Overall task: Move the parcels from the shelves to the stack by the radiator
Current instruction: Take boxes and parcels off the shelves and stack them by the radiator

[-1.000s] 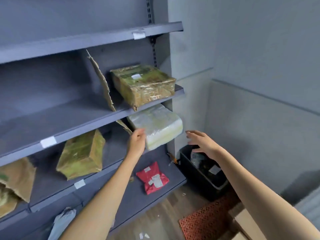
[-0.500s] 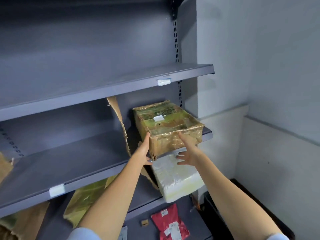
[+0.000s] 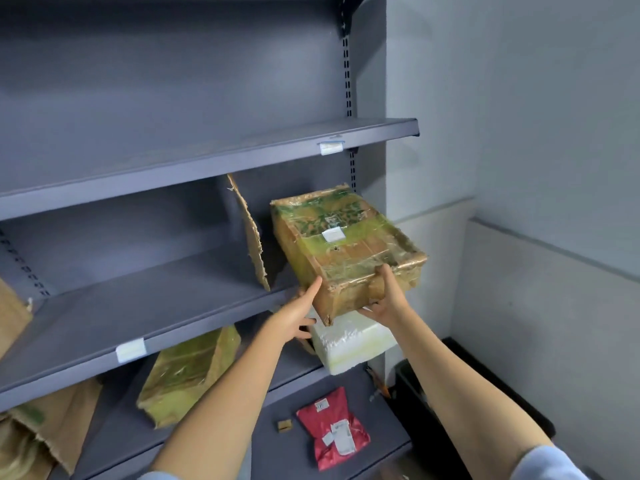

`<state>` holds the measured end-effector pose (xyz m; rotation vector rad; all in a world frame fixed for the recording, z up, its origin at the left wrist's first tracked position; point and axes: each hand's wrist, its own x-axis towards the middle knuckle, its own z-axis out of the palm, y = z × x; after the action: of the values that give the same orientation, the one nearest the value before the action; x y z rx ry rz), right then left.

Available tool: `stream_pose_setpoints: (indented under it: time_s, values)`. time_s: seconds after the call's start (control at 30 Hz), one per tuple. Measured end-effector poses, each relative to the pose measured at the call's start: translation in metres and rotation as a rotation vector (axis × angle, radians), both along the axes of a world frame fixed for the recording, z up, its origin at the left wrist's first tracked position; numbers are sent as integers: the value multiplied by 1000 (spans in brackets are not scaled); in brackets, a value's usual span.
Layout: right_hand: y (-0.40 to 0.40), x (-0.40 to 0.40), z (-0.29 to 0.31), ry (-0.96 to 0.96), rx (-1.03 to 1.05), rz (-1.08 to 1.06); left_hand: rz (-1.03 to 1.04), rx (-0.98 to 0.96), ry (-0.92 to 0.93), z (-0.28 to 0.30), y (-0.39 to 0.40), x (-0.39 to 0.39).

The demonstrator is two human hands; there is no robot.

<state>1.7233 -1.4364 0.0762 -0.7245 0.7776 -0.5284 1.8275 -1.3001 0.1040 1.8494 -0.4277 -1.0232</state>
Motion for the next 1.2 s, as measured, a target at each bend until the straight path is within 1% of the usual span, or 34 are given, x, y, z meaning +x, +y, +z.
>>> stream_pose_setpoints:
  time_s: [0.13, 0.23, 0.3, 0.37, 0.43, 0.53, 0.6, 0.63, 0.73, 0.8, 0.9, 1.0, 1.07, 1.2]
  values:
    - [36, -80, -40, -22, 61, -134, -133, 15, 12, -27, 47, -34]
    - [67, -151, -73, 56, 41, -295, -174, -5, 38, -52, 79, -66]
    - [96, -211, -94, 178, 5, -391, -196, 13, 90, -78, 97, -97]
    - [127, -276, -114, 358, -44, -438, -206, 25, 155, -108, 106, -133]
    - [161, -341, -135, 546, -91, -473, -256, 79, 250, -138, 109, -177]
    - [211, -431, -168, 793, -76, -516, -461, 235, 313, -171, 115, -250]
    - [243, -485, -192, 923, 2, -571, -598, 311, 287, -189, 117, -295]
    - [258, -510, -204, 957, 39, -601, -671, 349, 265, -196, 117, -315]
    - [298, -579, -239, 1000, 177, -710, -896, 465, 185, -214, 116, -375]
    - [323, -618, -254, 1031, 263, -786, -1008, 546, 120, -225, 114, -411]
    - [347, -671, -274, 1038, 380, -898, -1110, 642, 25, -247, 106, -461]
    - [351, -722, -287, 1029, 469, -990, -1139, 712, -31, -273, 98, -516]
    - [348, -757, -296, 1013, 534, -983, -1180, 776, -68, -287, 98, -558]
    - [329, -824, -324, 986, 567, -849, -1324, 849, -144, -311, 102, -649]
